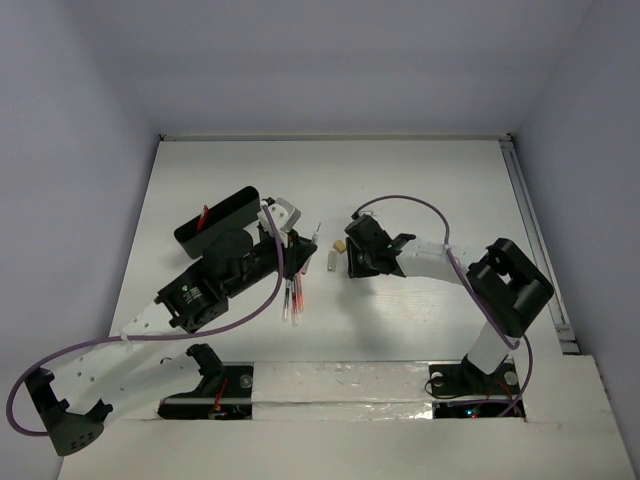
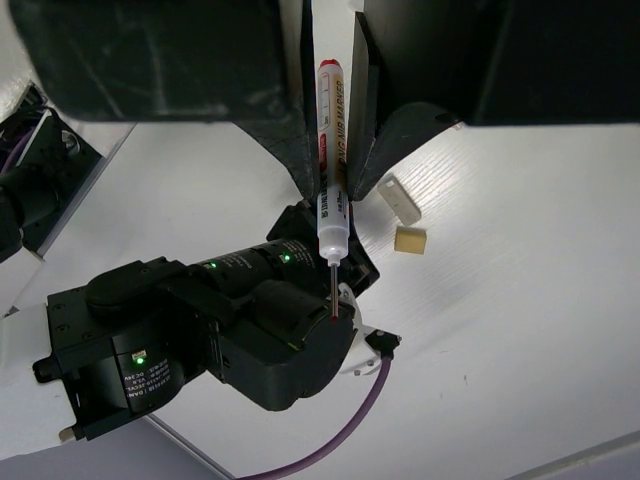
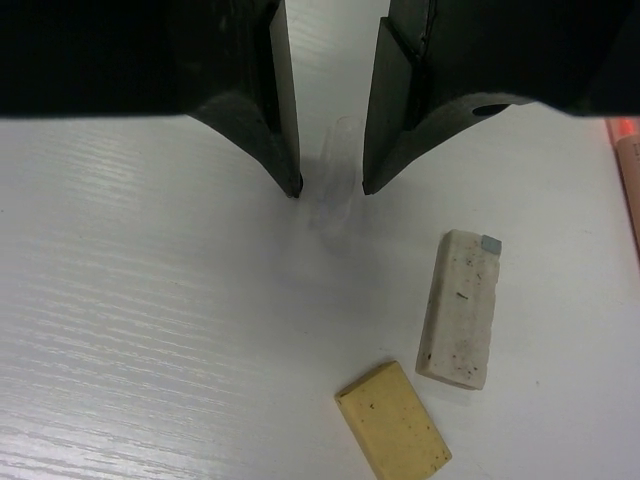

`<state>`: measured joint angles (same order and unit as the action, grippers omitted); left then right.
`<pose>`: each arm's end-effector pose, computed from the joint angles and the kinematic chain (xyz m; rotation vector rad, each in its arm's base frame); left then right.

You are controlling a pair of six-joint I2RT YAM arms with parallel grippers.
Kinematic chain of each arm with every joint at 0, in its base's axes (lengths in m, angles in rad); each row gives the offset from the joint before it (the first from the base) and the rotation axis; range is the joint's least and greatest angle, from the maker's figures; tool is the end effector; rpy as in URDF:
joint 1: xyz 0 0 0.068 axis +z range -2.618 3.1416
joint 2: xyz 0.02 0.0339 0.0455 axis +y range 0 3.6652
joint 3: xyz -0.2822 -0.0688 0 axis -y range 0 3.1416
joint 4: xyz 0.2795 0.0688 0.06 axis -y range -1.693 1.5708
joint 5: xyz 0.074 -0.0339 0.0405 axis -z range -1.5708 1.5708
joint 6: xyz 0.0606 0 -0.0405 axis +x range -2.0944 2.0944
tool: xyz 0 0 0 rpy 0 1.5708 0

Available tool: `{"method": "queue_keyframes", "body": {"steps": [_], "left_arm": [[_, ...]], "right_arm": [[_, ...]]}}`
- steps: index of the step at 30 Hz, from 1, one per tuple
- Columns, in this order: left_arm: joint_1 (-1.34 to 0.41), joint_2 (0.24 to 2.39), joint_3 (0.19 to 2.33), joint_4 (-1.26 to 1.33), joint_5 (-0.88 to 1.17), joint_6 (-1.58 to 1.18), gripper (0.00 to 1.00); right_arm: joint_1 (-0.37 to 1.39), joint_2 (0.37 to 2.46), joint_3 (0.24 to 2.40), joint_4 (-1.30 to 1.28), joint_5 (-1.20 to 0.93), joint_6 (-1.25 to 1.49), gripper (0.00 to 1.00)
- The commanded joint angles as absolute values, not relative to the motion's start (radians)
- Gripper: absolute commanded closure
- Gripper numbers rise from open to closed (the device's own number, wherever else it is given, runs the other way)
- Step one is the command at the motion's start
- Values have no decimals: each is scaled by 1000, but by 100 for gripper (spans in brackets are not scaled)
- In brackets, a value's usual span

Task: Sort the stationery into containers
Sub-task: Move the pen cap to the center of the board.

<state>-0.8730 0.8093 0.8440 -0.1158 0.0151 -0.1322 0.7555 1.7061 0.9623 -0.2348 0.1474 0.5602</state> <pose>0.1514 -0.1819 0.3765 0.6302 1.5901 -0.7710 0.2821 0.2535 0.1369 -0.1927 2.5597 0.3287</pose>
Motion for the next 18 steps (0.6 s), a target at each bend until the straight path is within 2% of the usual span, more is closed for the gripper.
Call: {"method": "queue_keyframes", "body": {"steps": [1, 18], "left_arm": [[-867, 785, 841, -69, 31, -137, 100], [-867, 779, 838, -71, 28, -140, 100]], "right_arm": [[778, 1718, 1002, -328, 227, 528, 62], [828, 1848, 1097, -428, 316, 489, 65]]}}
